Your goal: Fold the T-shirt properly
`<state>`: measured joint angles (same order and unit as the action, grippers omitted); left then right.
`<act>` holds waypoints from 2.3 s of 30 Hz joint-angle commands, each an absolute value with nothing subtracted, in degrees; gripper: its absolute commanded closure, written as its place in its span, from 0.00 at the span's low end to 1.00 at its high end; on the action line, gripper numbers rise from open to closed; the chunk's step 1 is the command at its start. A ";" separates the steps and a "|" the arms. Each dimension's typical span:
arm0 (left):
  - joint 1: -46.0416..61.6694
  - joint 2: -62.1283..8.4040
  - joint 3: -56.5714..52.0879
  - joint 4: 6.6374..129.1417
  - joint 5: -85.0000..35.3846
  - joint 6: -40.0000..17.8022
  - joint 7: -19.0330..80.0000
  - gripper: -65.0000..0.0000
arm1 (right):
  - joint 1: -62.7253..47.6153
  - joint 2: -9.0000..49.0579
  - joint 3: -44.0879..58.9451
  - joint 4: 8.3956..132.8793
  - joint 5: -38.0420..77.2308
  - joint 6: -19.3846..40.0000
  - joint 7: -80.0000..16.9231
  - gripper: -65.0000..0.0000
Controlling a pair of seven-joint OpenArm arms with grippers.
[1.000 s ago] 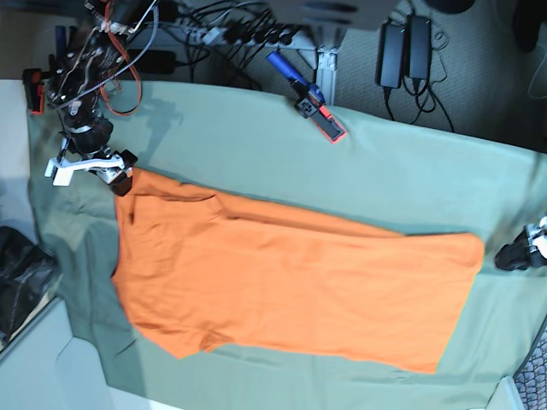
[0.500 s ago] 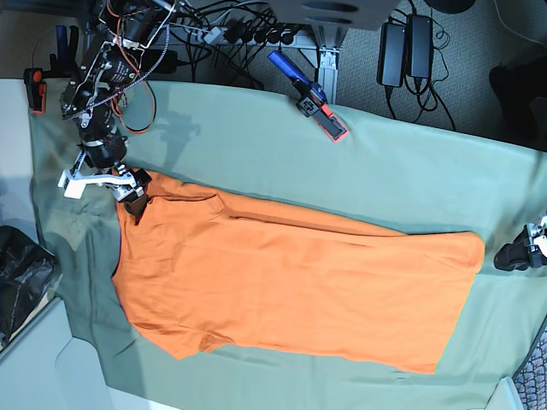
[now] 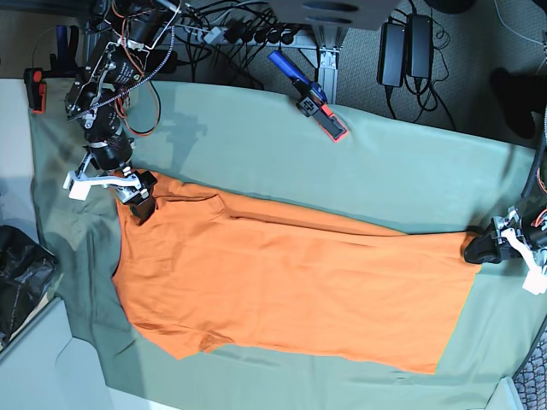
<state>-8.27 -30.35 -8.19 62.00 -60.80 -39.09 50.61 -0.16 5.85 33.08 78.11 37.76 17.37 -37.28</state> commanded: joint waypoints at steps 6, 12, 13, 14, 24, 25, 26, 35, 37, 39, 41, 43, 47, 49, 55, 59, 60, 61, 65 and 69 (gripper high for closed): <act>-9.67 -28.38 -8.60 62.50 -58.33 -40.00 45.60 0.38 | -0.23 5.69 32.62 78.22 37.54 22.35 -41.23 0.32; -9.96 -26.00 -8.60 62.37 -54.08 -38.09 42.70 0.38 | -0.86 5.69 32.60 78.24 37.54 22.35 -41.56 0.32; -10.22 -25.63 -8.60 62.15 -53.95 -38.04 42.61 0.38 | -0.86 5.69 32.60 78.24 37.54 22.35 -41.76 0.32; -10.55 -25.17 -8.60 61.76 -53.95 -37.98 42.63 0.38 | -0.84 5.67 32.60 78.24 37.54 22.35 -41.87 0.32; -14.68 -22.72 -8.60 55.24 -52.18 -35.20 42.59 0.38 | -1.17 5.67 32.58 78.24 38.04 22.37 -42.48 0.33; -14.59 -22.70 -8.60 55.24 -51.90 -35.20 42.68 0.38 | -1.30 5.67 32.56 78.24 38.24 22.35 -42.48 0.33; -14.59 -22.70 -8.60 55.24 -51.90 -35.20 42.68 0.39 | -1.32 5.67 32.49 78.24 38.59 22.35 -42.50 0.33; -14.59 -22.72 -8.60 56.73 -55.68 -40.00 47.66 0.92 | -1.45 5.67 32.49 78.28 40.12 22.35 -43.35 0.79; -14.59 -22.74 -8.60 57.80 -56.34 -40.00 48.01 0.94 | -1.45 5.67 32.49 78.28 40.07 22.35 -43.31 0.95; -14.59 -22.87 -8.60 59.11 -56.34 -40.00 48.14 0.96 | -1.45 5.67 32.49 78.28 40.10 22.35 -43.31 1.00; -14.59 -23.03 -8.60 60.66 -57.10 -40.00 49.63 0.97 | -1.45 5.69 32.49 78.28 40.14 22.35 -43.33 1.00; -14.57 -23.05 -8.60 62.17 -60.95 -40.00 53.10 1.00 | -1.45 5.69 32.49 78.41 40.16 22.37 -43.35 1.00; -14.55 -23.33 -8.60 63.66 -66.67 -40.00 58.70 1.00 | -1.48 5.69 32.49 78.91 42.39 23.38 -44.62 1.00; -14.33 -24.16 -8.60 63.70 -66.72 -40.00 59.00 1.00 | -1.85 5.72 32.49 79.57 43.40 24.49 -45.06 1.00; -13.43 -28.32 -8.60 63.70 -68.62 -40.00 60.73 1.00 | -5.04 6.00 32.49 82.89 44.40 24.51 -45.30 1.00; -11.99 -30.83 -8.60 63.70 -72.05 -40.00 62.04 1.00 | -8.01 6.02 32.49 86.43 44.60 24.51 -45.28 1.00; -11.53 -31.20 -8.60 63.70 -72.27 -40.00 62.06 1.00 | -8.64 6.02 32.49 87.37 44.60 24.51 -45.30 1.00; -11.18 -31.48 -8.60 63.72 -72.64 -40.00 62.39 1.00 | -9.37 6.04 32.49 88.25 44.60 24.51 -45.30 1.00; -9.74 -31.97 -8.60 63.83 -75.94 -40.00 64.55 1.00 | -12.23 7.22 32.49 90.54 44.62 24.51 -45.43 1.00; -8.25 -33.01 -8.60 63.86 -76.44 -40.00 64.60 1.00 | -14.98 9.34 32.49 92.33 44.64 24.49 -45.43 1.00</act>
<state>-7.20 -31.62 -8.21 62.89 -74.89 -38.63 65.25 -14.98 8.54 32.23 91.37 44.56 19.00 -45.30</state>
